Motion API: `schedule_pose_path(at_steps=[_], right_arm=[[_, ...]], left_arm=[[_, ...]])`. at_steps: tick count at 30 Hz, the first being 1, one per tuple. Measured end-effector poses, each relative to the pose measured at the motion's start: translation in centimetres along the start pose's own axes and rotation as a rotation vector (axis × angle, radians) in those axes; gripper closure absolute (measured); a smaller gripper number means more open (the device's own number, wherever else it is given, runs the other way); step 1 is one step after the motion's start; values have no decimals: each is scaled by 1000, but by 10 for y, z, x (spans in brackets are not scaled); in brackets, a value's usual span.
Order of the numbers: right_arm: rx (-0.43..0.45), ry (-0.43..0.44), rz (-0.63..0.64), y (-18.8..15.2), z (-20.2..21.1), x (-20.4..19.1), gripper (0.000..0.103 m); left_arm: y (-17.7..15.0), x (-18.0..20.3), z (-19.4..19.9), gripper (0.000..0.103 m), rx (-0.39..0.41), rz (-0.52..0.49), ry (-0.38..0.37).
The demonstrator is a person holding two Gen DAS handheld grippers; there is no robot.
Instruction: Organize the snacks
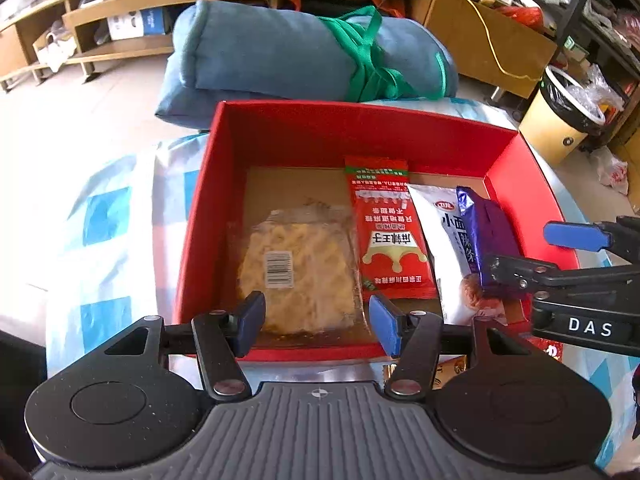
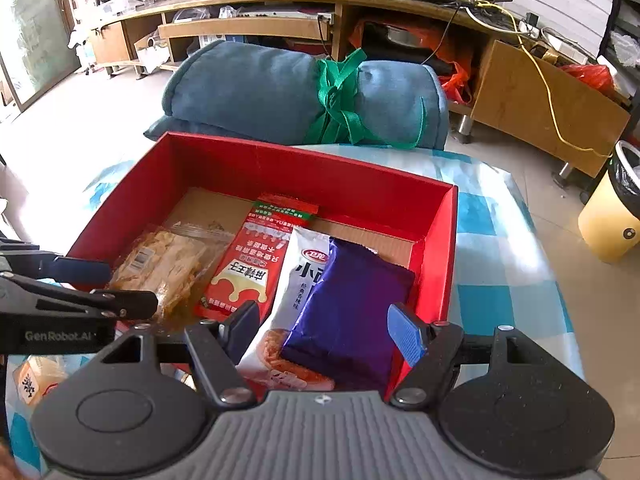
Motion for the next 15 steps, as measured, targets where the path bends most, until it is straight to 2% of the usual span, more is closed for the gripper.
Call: schedule_pose_path(at_steps=[6, 10, 15], right_arm=[[23, 4, 0, -2, 13, -1, 37], [40, 17, 9, -7, 25, -5, 37], [74, 42, 10, -9, 43, -12, 37]], left_arm=[[-6, -1, 14, 34, 21, 9, -17], [-12, -3, 32, 29, 65, 8, -10], [-25, -9, 49, 28, 79, 42, -49]])
Point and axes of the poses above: each gripper's, at about its wrist camera, not at the fingertips, and z roughly against the way its jaws point, x to its right, y to its top, the point moved 9 cm from there along -z, roughly the way its jaws point, and after that the axes turned 4 degrees about -z, right-handed, at the moved point
